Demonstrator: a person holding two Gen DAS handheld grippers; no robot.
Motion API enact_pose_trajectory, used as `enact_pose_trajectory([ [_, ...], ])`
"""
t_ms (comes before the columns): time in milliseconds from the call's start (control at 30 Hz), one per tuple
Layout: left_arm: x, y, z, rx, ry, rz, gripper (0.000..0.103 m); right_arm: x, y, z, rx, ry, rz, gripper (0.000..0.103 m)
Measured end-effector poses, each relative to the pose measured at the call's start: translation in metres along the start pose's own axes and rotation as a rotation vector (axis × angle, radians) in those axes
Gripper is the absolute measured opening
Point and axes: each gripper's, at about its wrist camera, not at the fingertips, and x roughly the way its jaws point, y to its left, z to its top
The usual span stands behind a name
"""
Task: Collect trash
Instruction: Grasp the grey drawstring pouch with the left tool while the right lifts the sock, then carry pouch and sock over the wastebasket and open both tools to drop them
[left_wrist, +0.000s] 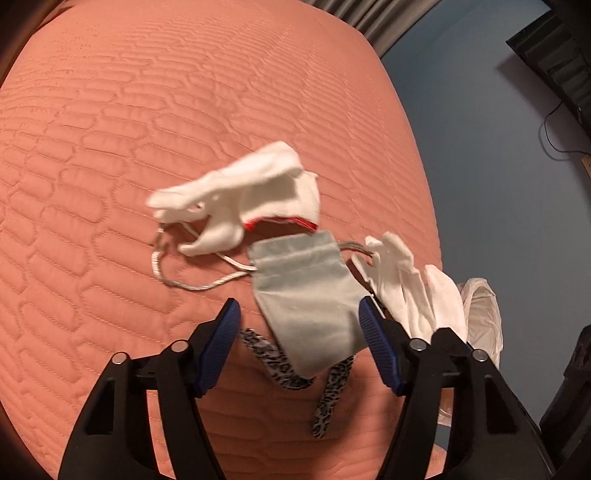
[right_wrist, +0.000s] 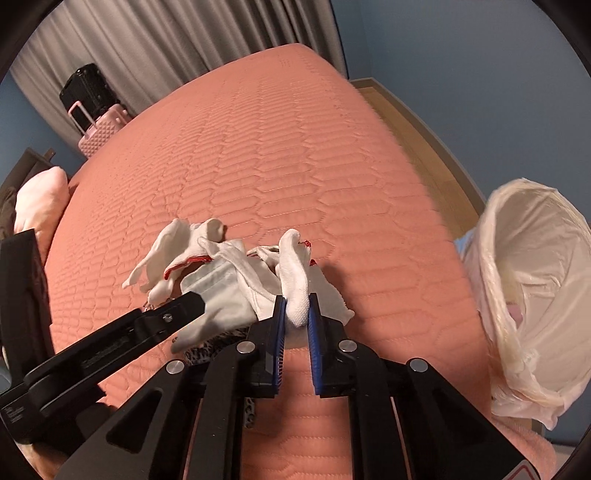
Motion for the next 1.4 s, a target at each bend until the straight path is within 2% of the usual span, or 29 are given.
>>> enact_pose_trajectory([
  [67, 0.007, -0.006, -0.001, 0.016, 0.009, 0.007, 0.051, -0.006, -0.007, -0.002, 0.013, -0.005, 0.001, 0.011],
  [167, 0.014, -0.011, -0.003, 0.040, 0.018, 0.028, 0.030, -0.014, -0.015, -0.005, 0.028, -0.009, 0.005, 0.011],
  [233, 0.017, -0.013, -0.005, 0.057, 0.021, 0.048, 0.011, -0.019, -0.019, -0.007, 0.035, -0.014, 0.009, 0.011],
  [300, 0.014, -0.016, -0.007, 0.075, 0.014, 0.052, 0.005, -0.024, -0.021, -0.008, 0.038, -0.022, 0.012, 0.011],
  [533, -0.021, -0.031, -0.010, 0.130, -0.062, 0.031, 0.003, -0.051, -0.028, -0.008, 0.056, -0.075, 0.025, 0.011],
  [833, -0.087, -0.063, -0.018, 0.229, -0.163, -0.050, 0.003, -0.106, -0.039, -0.003, 0.067, -0.176, 0.031, 0.011],
  [1067, -0.121, -0.116, -0.027, 0.329, -0.214, -0.110, 0.003, -0.153, -0.058, -0.001, 0.086, -0.254, 0.023, 0.011],
  [1400, -0.130, -0.197, -0.053, 0.471, -0.241, -0.178, 0.003, -0.211, -0.100, -0.003, 0.127, -0.355, -0.022, 0.011],
])
